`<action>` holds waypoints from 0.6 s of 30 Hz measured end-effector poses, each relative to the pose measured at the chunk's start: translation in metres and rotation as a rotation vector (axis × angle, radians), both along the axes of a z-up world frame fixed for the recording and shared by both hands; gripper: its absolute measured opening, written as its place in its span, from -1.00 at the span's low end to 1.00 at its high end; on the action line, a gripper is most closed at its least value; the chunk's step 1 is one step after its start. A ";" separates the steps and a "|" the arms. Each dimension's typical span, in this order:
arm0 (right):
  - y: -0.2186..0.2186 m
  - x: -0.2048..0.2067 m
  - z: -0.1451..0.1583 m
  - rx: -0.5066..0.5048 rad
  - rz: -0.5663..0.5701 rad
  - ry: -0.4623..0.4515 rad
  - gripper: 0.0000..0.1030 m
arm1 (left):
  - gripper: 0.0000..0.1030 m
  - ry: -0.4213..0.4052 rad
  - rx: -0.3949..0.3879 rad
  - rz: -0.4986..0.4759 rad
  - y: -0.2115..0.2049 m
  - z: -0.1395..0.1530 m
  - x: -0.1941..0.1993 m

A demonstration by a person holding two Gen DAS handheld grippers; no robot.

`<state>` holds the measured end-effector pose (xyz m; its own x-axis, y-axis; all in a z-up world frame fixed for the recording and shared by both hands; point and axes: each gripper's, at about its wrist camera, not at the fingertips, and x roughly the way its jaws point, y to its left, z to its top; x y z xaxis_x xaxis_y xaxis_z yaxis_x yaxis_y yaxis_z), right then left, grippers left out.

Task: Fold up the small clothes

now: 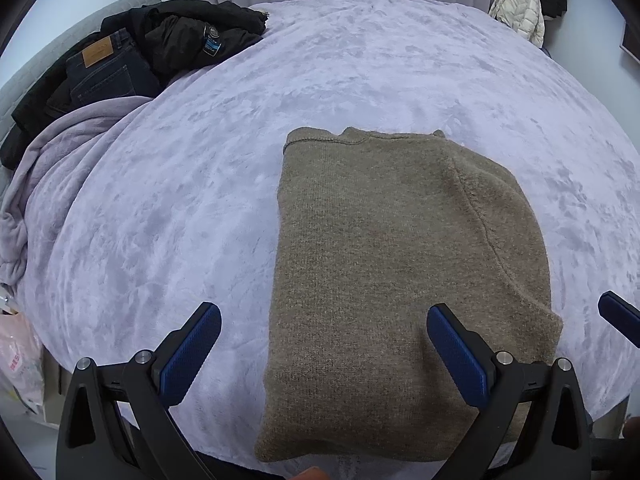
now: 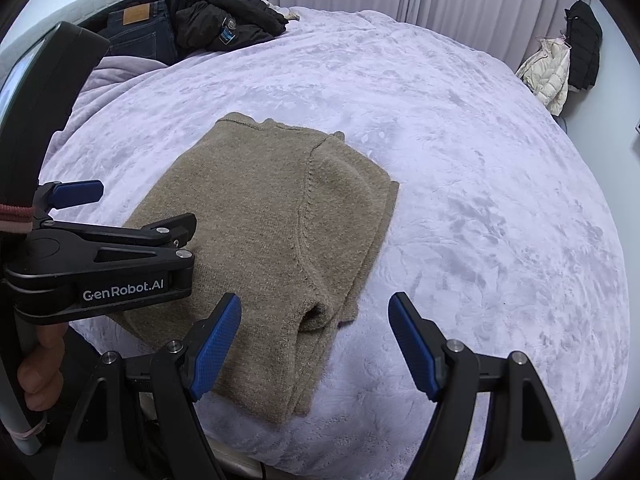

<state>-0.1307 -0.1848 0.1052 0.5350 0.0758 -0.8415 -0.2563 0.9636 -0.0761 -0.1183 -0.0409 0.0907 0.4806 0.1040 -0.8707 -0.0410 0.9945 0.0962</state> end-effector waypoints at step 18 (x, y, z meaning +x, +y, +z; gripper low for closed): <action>-0.030 0.002 -0.002 0.069 -0.030 -0.011 0.53 | 1.00 -0.028 0.049 -0.026 -0.026 0.007 -0.001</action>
<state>-0.1286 -0.2145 0.1030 0.5471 0.1173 -0.8288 -0.2271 0.9738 -0.0121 -0.1191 -0.0668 0.0974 0.5076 0.1330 -0.8512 -0.0181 0.9894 0.1438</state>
